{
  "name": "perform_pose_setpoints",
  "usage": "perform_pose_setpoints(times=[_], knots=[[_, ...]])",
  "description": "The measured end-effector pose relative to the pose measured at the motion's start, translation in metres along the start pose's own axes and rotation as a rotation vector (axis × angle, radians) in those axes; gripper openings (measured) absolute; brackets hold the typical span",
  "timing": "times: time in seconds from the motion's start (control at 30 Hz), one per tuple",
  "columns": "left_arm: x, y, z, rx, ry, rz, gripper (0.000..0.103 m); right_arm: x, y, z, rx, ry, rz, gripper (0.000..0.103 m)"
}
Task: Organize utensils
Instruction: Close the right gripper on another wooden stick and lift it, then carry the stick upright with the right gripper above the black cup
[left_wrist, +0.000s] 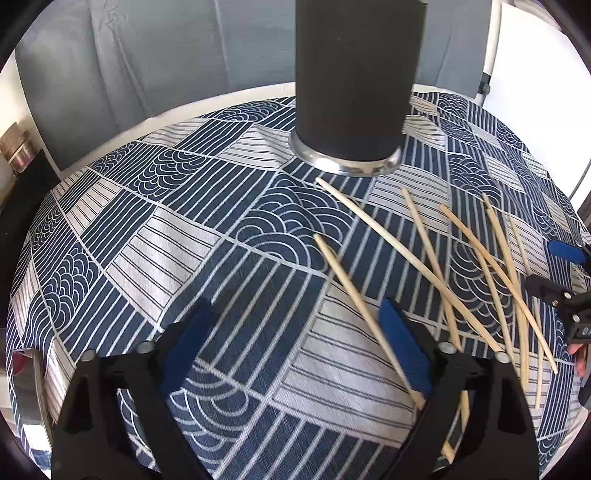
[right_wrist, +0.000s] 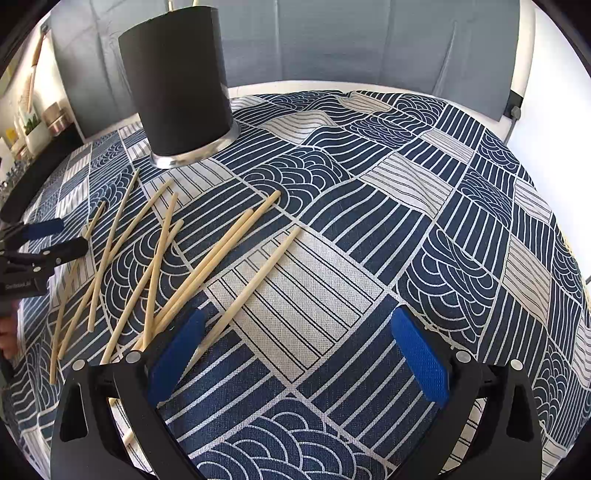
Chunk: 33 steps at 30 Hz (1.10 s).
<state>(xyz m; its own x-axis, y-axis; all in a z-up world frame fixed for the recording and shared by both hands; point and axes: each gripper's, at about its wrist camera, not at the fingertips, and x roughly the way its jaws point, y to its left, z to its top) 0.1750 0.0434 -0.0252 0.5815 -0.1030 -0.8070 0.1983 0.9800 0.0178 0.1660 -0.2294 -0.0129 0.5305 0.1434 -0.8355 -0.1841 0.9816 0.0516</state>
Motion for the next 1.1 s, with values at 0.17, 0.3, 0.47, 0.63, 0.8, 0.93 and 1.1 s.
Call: perform_pose_setpoints(times=[0.17, 0.3, 0.47, 0.63, 0.8, 0.93, 1.1], knots=[[-0.01, -0.002, -0.007, 0.018, -0.003, -0.013, 0.06, 0.002, 0.0, -0.001, -0.024, -0.004, 0.01, 0.095], [-0.015, 0.003, -0.006, 0.005, 0.057, -0.005, 0.052, -0.01, 0.0, 0.001, -0.129, 0.036, 0.09, 0.034], [-0.021, 0.02, -0.008, -0.041, 0.124, -0.041, 0.011, -0.014, -0.031, 0.004, -0.104, 0.09, 0.09, 0.005], [-0.038, 0.039, -0.026, -0.107, -0.005, 0.027, 0.005, -0.023, -0.054, -0.008, -0.04, 0.065, 0.165, 0.005], [-0.063, 0.05, -0.043, -0.102, -0.091, 0.025, 0.005, -0.044, -0.063, -0.022, -0.03, -0.002, 0.209, 0.005], [-0.095, 0.064, -0.04, -0.126, -0.194, 0.018, 0.005, -0.058, -0.064, -0.022, -0.044, -0.069, 0.238, 0.005], [-0.126, 0.067, -0.016, -0.109, -0.286, 0.031, 0.005, -0.068, -0.058, -0.007, -0.062, -0.132, 0.292, 0.005]])
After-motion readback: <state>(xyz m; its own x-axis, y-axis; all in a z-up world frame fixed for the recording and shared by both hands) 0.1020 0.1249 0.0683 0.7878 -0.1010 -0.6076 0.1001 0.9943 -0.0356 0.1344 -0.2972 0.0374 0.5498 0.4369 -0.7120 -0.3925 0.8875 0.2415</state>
